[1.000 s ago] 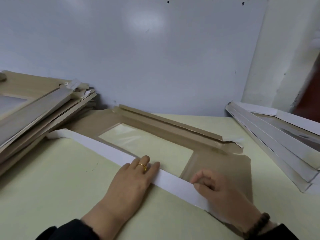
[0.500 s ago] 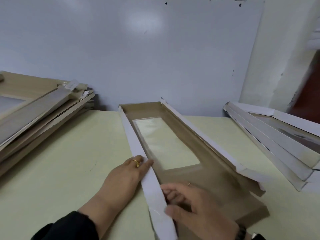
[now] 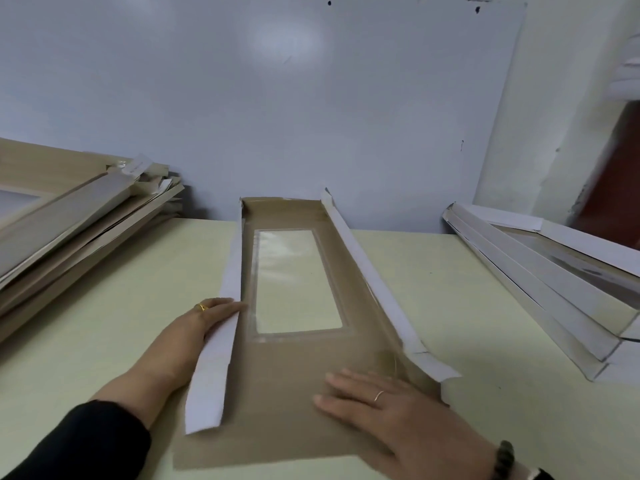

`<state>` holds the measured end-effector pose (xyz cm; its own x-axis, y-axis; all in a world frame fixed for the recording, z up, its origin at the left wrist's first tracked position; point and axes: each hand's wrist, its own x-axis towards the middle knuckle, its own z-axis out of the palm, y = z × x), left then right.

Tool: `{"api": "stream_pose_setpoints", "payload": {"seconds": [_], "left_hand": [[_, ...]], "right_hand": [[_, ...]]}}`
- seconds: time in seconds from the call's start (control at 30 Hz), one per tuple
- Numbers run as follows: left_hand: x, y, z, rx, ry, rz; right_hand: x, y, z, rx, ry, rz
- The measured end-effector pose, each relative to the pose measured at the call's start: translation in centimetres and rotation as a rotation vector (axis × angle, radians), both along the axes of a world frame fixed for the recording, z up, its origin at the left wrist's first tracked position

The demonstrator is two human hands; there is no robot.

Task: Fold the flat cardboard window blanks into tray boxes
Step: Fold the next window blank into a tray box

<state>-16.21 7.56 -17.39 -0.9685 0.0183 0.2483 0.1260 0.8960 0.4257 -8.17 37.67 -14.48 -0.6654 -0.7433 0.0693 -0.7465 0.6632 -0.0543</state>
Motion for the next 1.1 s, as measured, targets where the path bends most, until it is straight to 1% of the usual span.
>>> {"api": "stream_pose_setpoints", "payload": {"seconds": [0.03,0.07,0.1,0.13,0.2,0.27,0.3,0.33,0.37,0.4,0.43,0.47,0.5,0.53,0.57,0.6,0.63,0.73,0.77,0.8,0.87,0.93,1.03,1.07,1.1], "left_hand": [[0.8,-0.4,-0.2,0.012,0.067,-0.076],[1.6,-0.8,0.0,0.031,0.089,-0.117],[2.1,-1.1,-0.2,0.075,0.098,-0.109],[2.5,-0.7,0.3,0.139,0.085,-0.056],[2.7,0.0,1.5,0.191,0.133,0.039],[3.7,0.9,3.0,0.156,0.275,0.075],[4.8,1.7,3.8,0.136,0.374,0.038],[5.9,2.7,4.7,0.127,0.424,-0.050],[7.1,4.1,5.4,0.111,0.425,-0.163],[8.1,5.5,5.7,0.073,0.353,-0.269],[9.2,7.1,5.7,0.001,0.248,-0.332],[9.9,8.5,5.2,-0.105,0.168,-0.335],[10.6,9.3,4.6,-0.226,0.149,-0.382],[11.1,9.7,3.9,-0.331,0.162,-0.459],[11.4,9.7,3.4,-0.379,0.146,-0.501],[11.4,9.2,2.8,-0.387,0.178,-0.519],[11.3,8.5,2.9,-0.420,0.154,-0.489],[10.8,6.5,2.7,-0.558,0.236,-0.443],[10.6,6.3,3.0,-0.606,0.190,-0.446],[10.5,6.3,2.9,-0.641,0.214,-0.441],[10.5,6.5,2.5,-0.646,0.265,-0.426],[10.5,6.4,2.4,-0.619,0.262,-0.429],[10.5,5.9,1.9,-0.581,0.146,-0.440],[10.4,5.5,1.6,-0.559,0.136,-0.455],[10.4,5.1,1.2,-0.527,0.067,-0.459]], "right_hand": [[0.2,-0.5,-0.1,0.065,0.035,-0.016],[0.4,-1.0,-0.4,0.133,0.049,-0.040],[0.5,-1.3,-0.9,0.136,0.089,-0.046],[0.6,-1.5,-1.3,0.145,0.104,-0.060],[0.7,-1.4,-1.8,0.149,0.090,-0.107],[0.4,-1.7,-1.4,0.078,0.152,-0.157],[0.3,-2.1,-0.5,0.067,0.090,-0.176],[0.0,-2.3,-0.1,0.031,0.035,-0.164],[-0.5,-2.1,-1.1,0.012,0.122,-0.065],[-0.6,-2.2,-1.2,-0.043,0.131,-0.022],[-0.3,-2.5,-1.2,-0.076,0.082,-0.044],[-0.1,-2.7,-0.9,-0.073,0.070,-0.115],[0.2,-2.9,-0.3,-0.080,0.009,-0.163],[0.6,-3.0,-0.1,-0.071,-0.001,-0.197],[1.0,-3.0,-0.3,-0.046,0.039,-0.220],[1.1,-2.7,-1.0,-0.027,0.052,-0.208],[1.1,-2.3,-0.9,0.004,0.034,-0.204],[0.9,-1.7,-0.3,0.156,0.062,-0.181],[0.9,-1.8,-0.1,0.173,0.060,-0.179],[0.9,-1.8,-0.2,0.168,0.052,-0.172],[0.8,-1.9,-0.5,0.140,0.052,-0.154],[0.6,-1.8,-1.2,0.122,0.097,-0.152],[1.0,-1.6,-1.0,0.098,0.081,-0.174],[1.0,-1.5,-0.6,0.125,0.063,-0.175],[1.0,-1.2,0.1,0.167,-0.024,-0.169]]}}
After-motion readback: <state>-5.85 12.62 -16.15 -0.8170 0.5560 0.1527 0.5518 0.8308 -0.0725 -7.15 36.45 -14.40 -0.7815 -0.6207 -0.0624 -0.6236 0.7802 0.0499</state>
